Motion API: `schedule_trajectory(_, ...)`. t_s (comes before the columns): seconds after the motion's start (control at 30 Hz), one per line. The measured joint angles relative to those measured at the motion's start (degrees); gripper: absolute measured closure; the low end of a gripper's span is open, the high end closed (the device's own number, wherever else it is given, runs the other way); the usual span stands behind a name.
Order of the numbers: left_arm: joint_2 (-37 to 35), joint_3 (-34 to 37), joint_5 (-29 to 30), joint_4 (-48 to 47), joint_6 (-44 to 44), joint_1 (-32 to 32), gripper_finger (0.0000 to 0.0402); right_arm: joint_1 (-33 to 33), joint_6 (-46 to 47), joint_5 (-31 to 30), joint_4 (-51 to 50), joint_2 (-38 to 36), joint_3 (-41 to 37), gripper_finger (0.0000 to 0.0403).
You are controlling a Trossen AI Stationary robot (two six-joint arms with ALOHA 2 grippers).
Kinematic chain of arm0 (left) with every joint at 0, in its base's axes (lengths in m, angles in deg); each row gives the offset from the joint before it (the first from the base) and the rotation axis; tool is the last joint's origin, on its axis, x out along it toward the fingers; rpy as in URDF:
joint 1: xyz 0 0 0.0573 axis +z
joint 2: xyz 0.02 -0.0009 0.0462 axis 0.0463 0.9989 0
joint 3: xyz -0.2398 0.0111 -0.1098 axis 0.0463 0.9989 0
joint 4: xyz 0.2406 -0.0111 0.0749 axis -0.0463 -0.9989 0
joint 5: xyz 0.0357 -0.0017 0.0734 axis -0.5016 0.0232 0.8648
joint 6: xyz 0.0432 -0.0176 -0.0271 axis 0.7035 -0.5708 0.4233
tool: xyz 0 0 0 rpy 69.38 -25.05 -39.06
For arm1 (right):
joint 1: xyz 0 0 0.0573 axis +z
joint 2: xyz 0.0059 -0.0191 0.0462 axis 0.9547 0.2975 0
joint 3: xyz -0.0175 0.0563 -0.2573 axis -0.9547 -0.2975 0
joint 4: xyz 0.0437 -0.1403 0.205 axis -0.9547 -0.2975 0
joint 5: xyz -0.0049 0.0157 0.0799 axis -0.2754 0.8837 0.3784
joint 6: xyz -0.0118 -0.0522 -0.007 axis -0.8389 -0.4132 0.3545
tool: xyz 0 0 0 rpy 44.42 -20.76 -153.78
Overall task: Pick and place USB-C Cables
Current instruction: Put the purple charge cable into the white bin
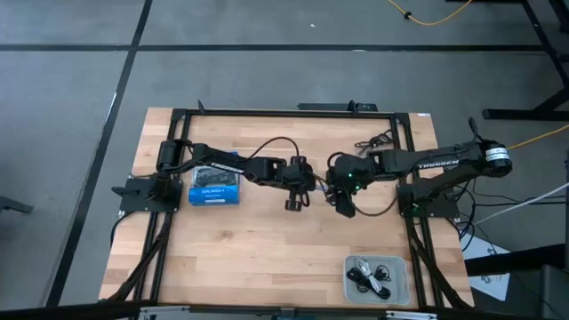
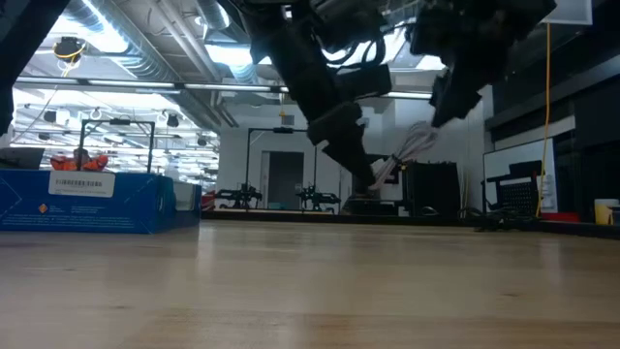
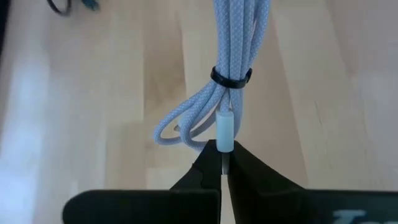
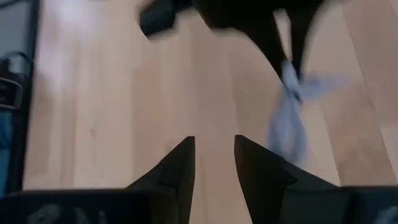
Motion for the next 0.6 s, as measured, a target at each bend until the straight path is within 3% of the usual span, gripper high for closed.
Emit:
schedule_trajectory(0.2,-0.07,-0.02,0.15,1.93,1.32,-0.44,0.0401,1.81,0.2,-5.77,2.02,0.0,0.0,0.0287)
schedule_trajectory(0.5,-0.07,-0.02,0.81,-2.96,1.06,-0.39,0.0401,1.81,-2.93,-6.77,2.24,0.0,0.0,0.0287)
schedule_trajectory(0.6,-0.07,-0.02,0.86,-3.25,0.98,-0.34,0.0401,1.81,-4.69,-10.02,3.3,0.0,0.0,0.0287)
